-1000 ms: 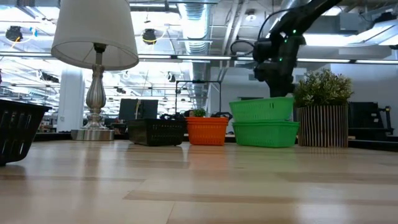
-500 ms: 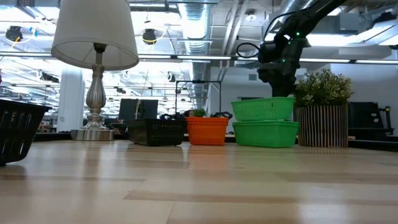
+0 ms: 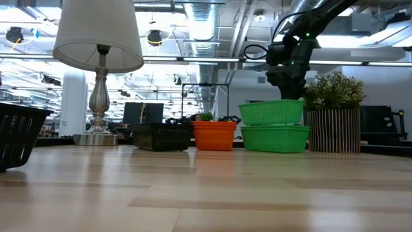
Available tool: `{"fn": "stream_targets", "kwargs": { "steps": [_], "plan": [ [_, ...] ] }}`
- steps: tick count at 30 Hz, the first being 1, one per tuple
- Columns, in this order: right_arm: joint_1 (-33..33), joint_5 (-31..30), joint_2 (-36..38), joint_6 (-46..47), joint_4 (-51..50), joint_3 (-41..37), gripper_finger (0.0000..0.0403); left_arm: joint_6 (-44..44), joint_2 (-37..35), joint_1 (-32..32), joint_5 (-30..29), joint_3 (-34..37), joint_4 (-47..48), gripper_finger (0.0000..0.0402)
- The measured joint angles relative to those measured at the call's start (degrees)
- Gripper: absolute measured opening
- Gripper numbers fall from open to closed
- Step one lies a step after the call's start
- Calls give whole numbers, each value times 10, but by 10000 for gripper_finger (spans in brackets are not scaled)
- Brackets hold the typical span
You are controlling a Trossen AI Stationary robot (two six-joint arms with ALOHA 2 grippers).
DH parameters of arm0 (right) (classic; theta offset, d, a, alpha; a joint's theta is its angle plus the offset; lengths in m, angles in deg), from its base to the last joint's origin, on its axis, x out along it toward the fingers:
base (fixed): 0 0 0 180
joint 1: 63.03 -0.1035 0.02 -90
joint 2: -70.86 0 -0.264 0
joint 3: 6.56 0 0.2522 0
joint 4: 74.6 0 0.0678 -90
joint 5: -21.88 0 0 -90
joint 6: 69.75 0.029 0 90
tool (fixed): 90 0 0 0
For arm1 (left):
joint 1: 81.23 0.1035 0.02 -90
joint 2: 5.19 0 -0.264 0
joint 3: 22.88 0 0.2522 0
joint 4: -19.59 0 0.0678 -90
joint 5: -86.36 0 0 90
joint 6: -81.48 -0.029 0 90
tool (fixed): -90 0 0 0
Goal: Stack baskets by color
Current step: Stack the left green bin on top of the right green bin, then stack the bottom black bin on top of the top black bin
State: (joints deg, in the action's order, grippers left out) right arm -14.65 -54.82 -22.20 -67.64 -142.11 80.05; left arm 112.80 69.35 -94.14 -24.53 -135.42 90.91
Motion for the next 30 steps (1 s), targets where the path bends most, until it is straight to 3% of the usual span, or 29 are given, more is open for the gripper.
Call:
{"fn": "stream_targets", "kwargs": {
  "steps": [10,15,24,30],
  "plan": [
    [0,-1,-1,-4,23,-47,22,0,0,0,-5,0,0,284],
    [0,-1,-1,-3,38,-48,38,0,0,0,-9,0,0,283],
    [1,0,0,-6,34,-45,128,11,0,0,8,0,11,283],
    [-1,-2,0,-7,-12,20,189,74,3,-6,20,0,107,283]
  ]
}}
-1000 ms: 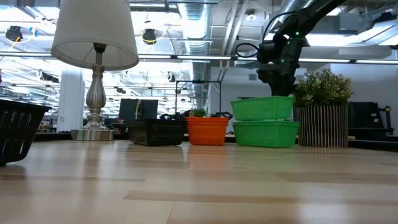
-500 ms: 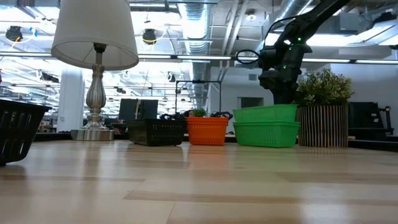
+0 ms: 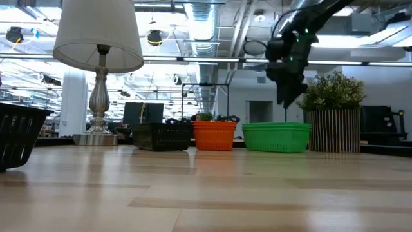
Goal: Stack baskets by color
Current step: Stack the bottom black bin on top of the top black bin
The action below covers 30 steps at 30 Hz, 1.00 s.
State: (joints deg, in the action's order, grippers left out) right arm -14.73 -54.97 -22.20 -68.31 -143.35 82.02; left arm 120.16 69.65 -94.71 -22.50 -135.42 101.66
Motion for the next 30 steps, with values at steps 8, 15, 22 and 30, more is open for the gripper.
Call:
{"fn": "stream_targets", "kwargs": {
  "steps": [8,15,22,30],
  "plan": [
    [-47,-2,1,31,-96,139,203,180,2,-78,25,73,105,283],
    [-128,3,14,54,-127,184,197,334,3,-199,48,200,70,283],
    [-221,3,36,99,-128,184,200,490,2,-302,75,317,-9,283],
    [-335,-19,36,166,-123,184,199,659,1,-385,37,411,-66,283]
  ]
}}
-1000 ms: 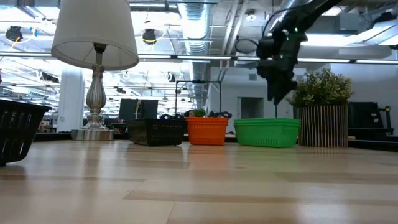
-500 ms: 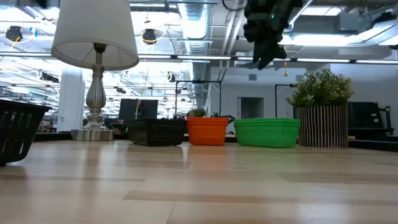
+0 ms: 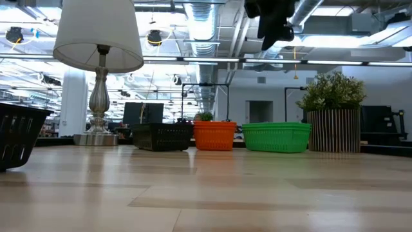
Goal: Stack baskets by color
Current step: Stack the bottom black bin on top of the top black bin
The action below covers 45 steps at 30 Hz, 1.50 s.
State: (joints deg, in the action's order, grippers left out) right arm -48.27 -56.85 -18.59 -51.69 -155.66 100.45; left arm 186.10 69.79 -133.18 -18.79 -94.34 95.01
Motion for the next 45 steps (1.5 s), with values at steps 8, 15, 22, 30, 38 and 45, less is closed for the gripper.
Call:
{"fn": "stream_targets", "kwargs": {
  "steps": [8,15,22,30,38,45],
  "plan": [
    [-122,-82,0,103,0,0,190,149,0,-64,-43,36,-19,283],
    [-228,-204,-4,208,5,0,189,210,1,-85,-84,78,-67,283],
    [-294,-267,-4,312,5,0,184,197,1,-77,-78,130,-123,283],
    [-358,-317,-8,407,8,-2,182,192,1,-77,-66,181,-232,258],
    [-398,-339,-12,473,35,-27,180,189,2,-64,-50,198,-252,165],
    [-411,-341,-43,485,84,-27,175,148,2,-37,-50,198,-271,47]
  ]
}}
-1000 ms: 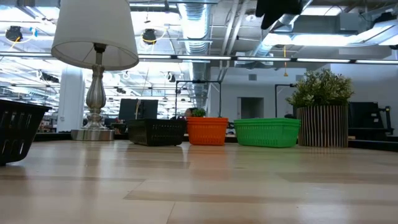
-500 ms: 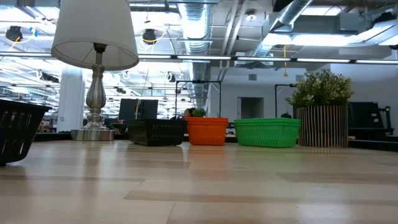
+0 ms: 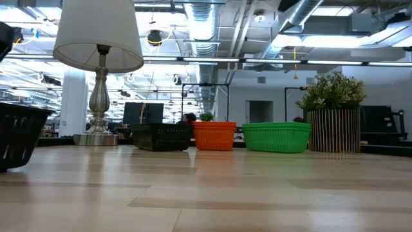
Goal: Stack baskets by color
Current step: Stack the bottom black bin on top of the top black bin
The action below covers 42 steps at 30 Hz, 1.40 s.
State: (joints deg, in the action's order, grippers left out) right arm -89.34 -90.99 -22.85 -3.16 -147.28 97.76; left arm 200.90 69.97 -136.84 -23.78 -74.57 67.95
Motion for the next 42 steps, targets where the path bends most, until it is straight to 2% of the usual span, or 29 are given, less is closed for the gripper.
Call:
{"fn": "stream_targets", "kwargs": {
  "steps": [3,7,16,22,27,37,42],
  "plan": [
    [-3,1,-21,0,24,-1,173,-14,0,11,-5,0,-5,9],
    [-2,0,-47,-4,67,-1,173,-14,0,28,-33,0,-7,5],
    [30,-21,-101,-22,248,0,186,-7,-2,117,-196,-23,-5,1],
    [56,-28,-114,-21,277,0,228,-115,-7,188,-259,-64,4,1],
    [71,-28,-114,-26,277,0,247,-225,-7,243,-277,-109,6,0],
    [89,-30,-114,-27,253,0,241,-462,-7,296,-291,-214,-2,0],
    [88,-30,-114,-26,250,0,210,-488,-7,301,-287,-231,9,0]
  ]
}}
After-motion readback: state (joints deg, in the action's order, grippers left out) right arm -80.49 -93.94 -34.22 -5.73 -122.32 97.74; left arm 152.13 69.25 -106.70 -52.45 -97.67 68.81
